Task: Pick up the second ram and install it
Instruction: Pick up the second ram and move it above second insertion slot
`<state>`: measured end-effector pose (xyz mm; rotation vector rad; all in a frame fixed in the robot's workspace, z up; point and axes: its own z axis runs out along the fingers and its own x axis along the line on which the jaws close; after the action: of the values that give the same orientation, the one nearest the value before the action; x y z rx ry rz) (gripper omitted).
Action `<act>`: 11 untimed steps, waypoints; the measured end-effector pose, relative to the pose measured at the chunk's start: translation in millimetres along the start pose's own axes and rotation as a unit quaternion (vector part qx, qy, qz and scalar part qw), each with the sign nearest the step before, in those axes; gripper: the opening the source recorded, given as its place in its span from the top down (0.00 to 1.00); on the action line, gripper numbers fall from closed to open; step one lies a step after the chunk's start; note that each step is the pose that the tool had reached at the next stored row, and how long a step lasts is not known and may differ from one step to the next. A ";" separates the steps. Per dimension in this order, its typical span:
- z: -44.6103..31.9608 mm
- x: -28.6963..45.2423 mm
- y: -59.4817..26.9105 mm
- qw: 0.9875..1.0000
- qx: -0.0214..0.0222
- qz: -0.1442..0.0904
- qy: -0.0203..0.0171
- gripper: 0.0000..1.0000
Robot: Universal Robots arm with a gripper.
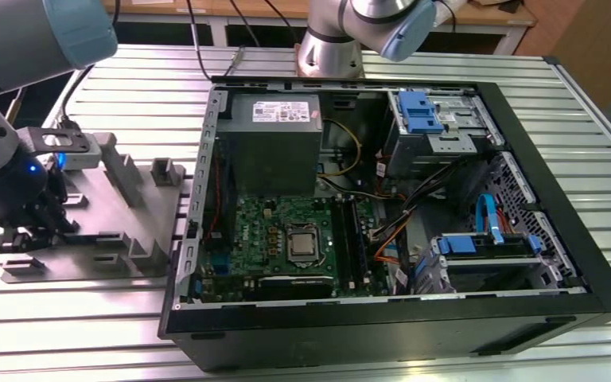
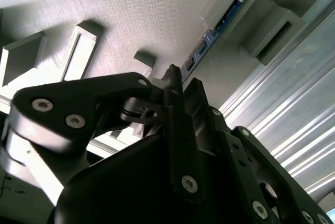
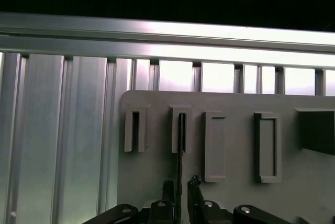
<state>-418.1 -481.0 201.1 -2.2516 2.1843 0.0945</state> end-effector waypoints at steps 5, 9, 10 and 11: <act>-0.7 0.0 0.0 1.000 0.000 0.000 0.000 0.80; 0.0 0.2 0.1 1.000 0.000 0.000 0.000 0.80; 0.0 0.2 0.1 1.000 0.000 0.000 0.000 0.80; 0.1 0.2 0.0 1.000 0.000 0.000 0.000 0.80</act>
<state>-418.1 -481.2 201.1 -2.2519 2.1845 0.0946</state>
